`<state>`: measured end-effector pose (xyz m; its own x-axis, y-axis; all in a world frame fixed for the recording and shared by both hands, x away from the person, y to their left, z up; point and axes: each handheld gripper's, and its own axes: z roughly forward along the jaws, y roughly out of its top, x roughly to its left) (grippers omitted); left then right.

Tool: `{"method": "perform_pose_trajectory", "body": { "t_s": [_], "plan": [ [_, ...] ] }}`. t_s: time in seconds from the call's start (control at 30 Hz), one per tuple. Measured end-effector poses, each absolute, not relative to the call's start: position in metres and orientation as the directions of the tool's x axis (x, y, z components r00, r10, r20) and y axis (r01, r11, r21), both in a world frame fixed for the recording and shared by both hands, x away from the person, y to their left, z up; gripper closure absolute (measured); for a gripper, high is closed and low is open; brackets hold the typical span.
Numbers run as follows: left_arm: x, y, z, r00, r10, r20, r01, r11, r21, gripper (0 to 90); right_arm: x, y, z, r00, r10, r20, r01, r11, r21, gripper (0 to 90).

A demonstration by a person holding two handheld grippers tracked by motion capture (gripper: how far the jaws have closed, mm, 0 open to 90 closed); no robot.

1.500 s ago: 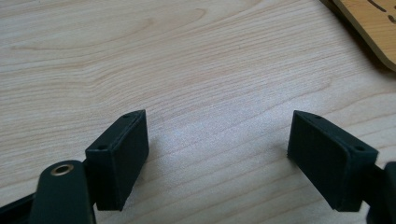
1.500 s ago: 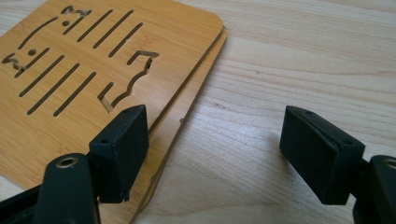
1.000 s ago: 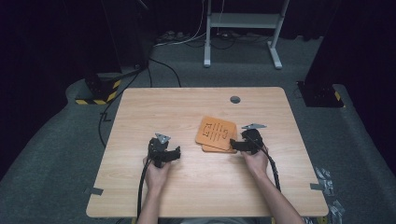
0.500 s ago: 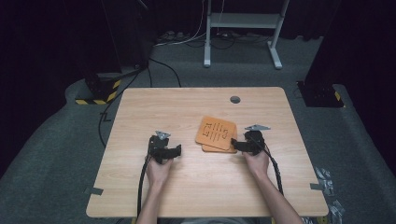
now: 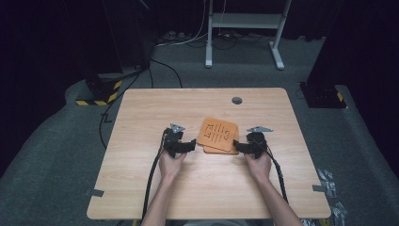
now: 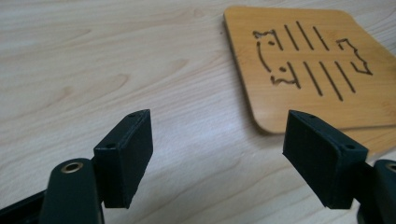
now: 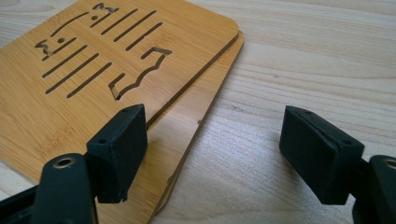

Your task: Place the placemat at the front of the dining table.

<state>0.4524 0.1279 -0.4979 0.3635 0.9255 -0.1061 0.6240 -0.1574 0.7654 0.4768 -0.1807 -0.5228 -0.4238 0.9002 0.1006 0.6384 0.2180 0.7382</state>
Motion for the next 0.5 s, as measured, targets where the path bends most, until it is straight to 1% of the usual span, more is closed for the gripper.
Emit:
{"method": "perform_pose_trajectory", "body": {
  "t_s": [0.03,0.2,0.5],
  "plan": [
    [0.454,0.125,-0.497,0.366,0.924,-0.109,0.623,-0.156,0.767,25.8,0.476,-0.18,-0.523,-0.419,0.902,0.104,0.641,0.213,0.737,24.0],
    [0.462,0.114,-0.498,0.375,0.923,-0.085,0.629,-0.186,0.755,25.5,0.476,-0.18,-0.523,-0.42,0.902,0.102,0.639,0.215,0.739,24.5],
    [0.468,0.102,-0.509,0.358,0.932,-0.045,0.631,-0.207,0.748,29.0,0.476,-0.179,-0.523,-0.425,0.9,0.097,0.634,0.22,0.742,25.1]
  ]
}}
